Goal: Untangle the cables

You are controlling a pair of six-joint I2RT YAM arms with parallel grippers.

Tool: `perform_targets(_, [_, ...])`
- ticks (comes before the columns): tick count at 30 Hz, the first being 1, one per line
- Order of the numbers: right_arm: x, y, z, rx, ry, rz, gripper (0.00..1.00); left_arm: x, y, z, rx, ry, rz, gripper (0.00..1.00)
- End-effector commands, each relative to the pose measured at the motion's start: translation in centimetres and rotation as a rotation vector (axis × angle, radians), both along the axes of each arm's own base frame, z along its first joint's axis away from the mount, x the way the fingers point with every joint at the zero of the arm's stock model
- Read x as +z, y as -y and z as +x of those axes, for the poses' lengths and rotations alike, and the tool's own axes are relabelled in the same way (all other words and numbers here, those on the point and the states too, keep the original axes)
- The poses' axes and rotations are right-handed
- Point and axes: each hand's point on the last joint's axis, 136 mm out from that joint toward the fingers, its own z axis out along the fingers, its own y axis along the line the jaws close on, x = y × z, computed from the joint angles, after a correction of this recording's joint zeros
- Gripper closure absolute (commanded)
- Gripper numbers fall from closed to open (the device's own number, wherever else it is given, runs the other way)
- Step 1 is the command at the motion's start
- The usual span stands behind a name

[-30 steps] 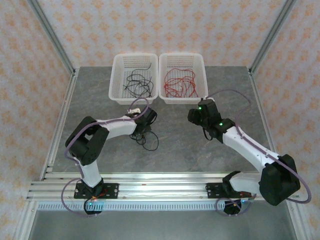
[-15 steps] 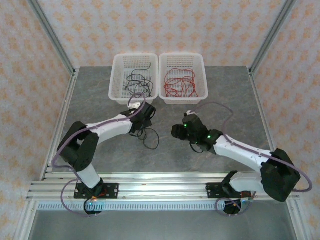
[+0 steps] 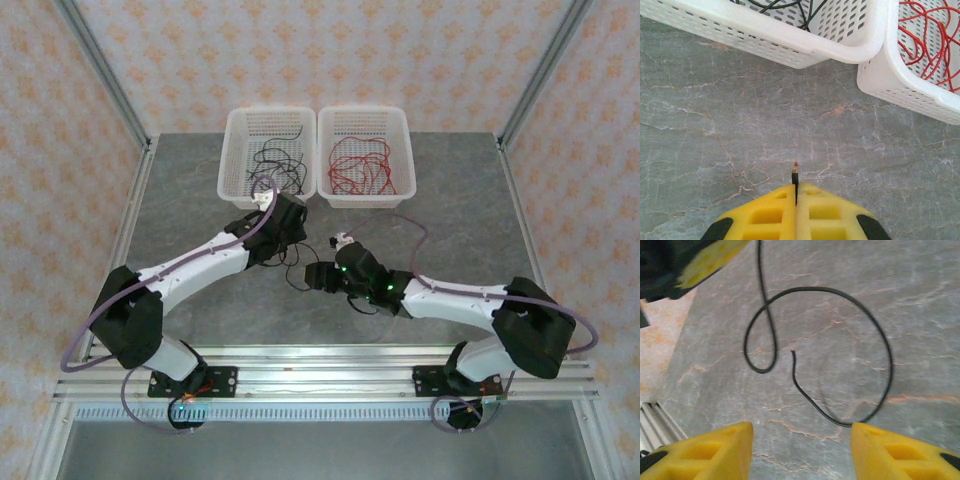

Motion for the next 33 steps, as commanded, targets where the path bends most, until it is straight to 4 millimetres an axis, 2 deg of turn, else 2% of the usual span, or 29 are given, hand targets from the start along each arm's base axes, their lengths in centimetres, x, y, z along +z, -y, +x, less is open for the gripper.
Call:
perform_targets(1, [0.8, -2.3, 0.7, 0.045, 0.073, 0.025, 0.46, 0.4, -0.2, -0.3, -0.006, 0.002, 0.003, 1.0])
perform_targets(6, [-1.9, -2.9, 1.0, 0.075, 0.128, -0.134, 0.49, 1.4, 0.4, -0.1, -0.03, 0.019, -0.018, 1.0])
perform_targets(10, [-1.8, -1.0, 1.8, -0.022, 0.152, -0.163, 0.49, 3.0, 0.2, -0.3, -0.039, 0.041, -0.022, 1.0])
perform_targets(13, [-1.4, 1.1, 2.6, -0.132, 0.155, -0.166, 0.49, 3.8, -0.1, -0.5, -0.043, 0.05, -0.012, 1.0])
perform_targets(15, [-2.0, 2.3, 3.3, -0.183, 0.123, -0.167, 0.49, 4.2, -0.1, -0.6, -0.044, 0.056, -0.017, 1.0])
perform_targets(18, [-3.3, 3.0, 4.2, -0.216, 0.069, -0.161, 0.5, 4.9, 0.0, -0.6, -0.042, 0.076, -0.038, 1.0])
perform_targets(21, [-3.9, 2.5, 5.0, -0.209, 0.049, -0.145, 0.5, 5.8, -0.2, -0.7, -0.038, 0.096, -0.049, 1.0])
perform_targets(28, [-4.7, -0.2, 6.7, -0.179, 0.03, -0.136, 0.5, 7.5, -0.4, -0.8, -0.032, 0.128, -0.061, 1.0])
perform_targets(33, [-5.8, -1.0, 7.2, -0.183, 0.004, -0.135, 0.52, 8.6, -0.5, -0.8, -0.03, 0.148, -0.078, 1.0])
